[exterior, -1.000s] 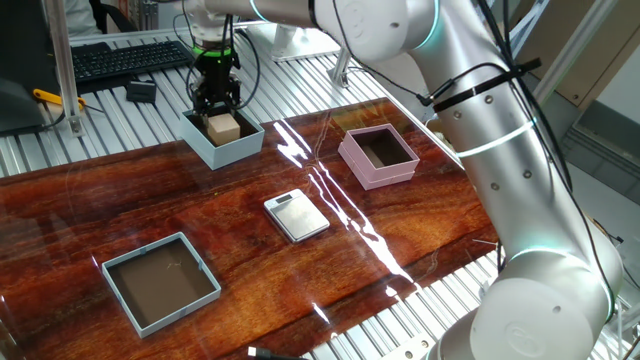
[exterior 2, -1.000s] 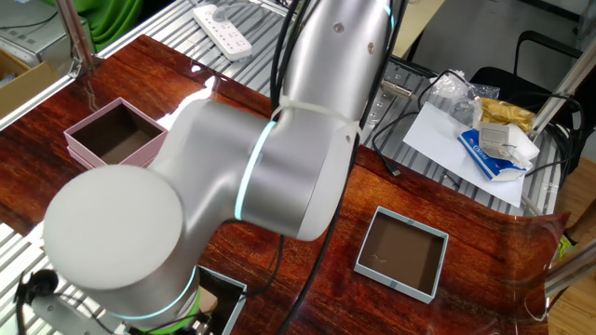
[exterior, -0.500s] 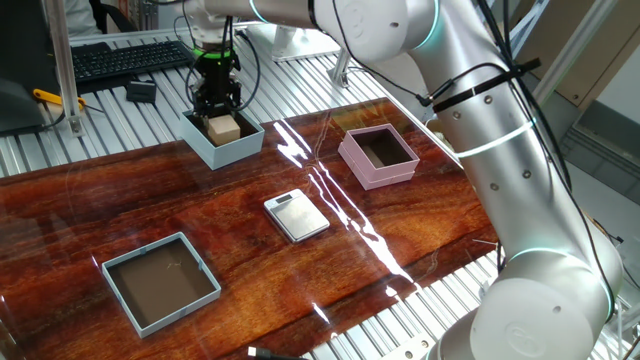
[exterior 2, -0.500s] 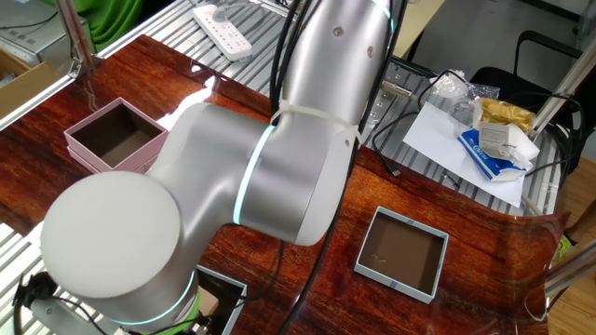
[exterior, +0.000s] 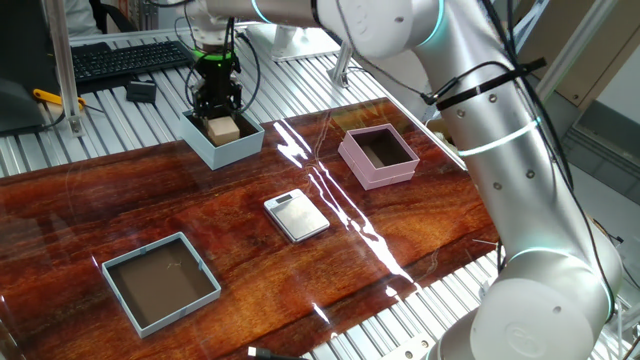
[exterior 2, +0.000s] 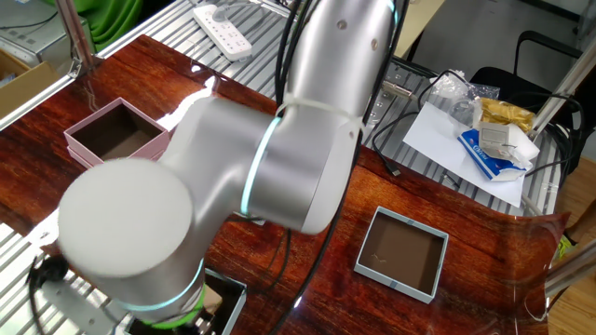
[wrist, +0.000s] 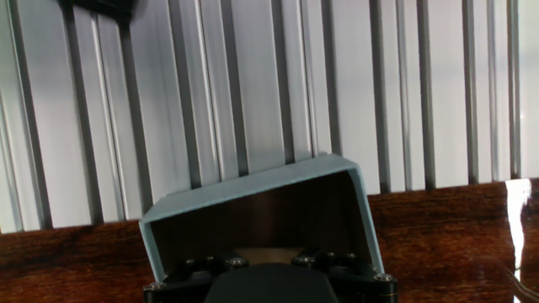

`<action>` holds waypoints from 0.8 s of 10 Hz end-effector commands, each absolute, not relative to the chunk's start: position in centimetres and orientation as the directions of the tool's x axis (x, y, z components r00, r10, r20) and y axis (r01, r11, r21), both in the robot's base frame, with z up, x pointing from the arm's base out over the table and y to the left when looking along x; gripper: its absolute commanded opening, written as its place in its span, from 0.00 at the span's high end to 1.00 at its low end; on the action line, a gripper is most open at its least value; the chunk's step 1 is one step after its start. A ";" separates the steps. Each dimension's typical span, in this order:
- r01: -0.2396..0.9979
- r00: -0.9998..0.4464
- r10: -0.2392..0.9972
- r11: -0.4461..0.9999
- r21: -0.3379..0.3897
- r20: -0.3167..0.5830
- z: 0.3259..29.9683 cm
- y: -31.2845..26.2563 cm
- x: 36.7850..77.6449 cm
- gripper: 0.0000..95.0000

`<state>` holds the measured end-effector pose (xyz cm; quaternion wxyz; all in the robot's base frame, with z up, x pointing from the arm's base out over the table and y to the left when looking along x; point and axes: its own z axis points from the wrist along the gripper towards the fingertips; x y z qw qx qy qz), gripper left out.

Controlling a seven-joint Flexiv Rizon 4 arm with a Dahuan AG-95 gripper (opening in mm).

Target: Move an object from one box to another

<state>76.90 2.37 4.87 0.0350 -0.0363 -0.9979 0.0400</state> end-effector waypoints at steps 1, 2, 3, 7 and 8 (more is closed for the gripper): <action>0.063 -0.995 0.069 0.995 -0.084 0.068 4.8 2.4 77.2 0.60; 0.064 -0.995 0.070 0.994 -0.083 0.065 4.8 2.4 77.2 0.60; 0.065 -0.996 0.070 0.994 -0.083 0.063 4.8 2.4 77.2 0.60; 0.079 -0.994 0.084 0.994 -0.080 0.066 4.8 2.4 77.2 0.40; 0.080 -0.994 0.086 0.993 -0.081 0.071 4.9 2.4 77.2 0.40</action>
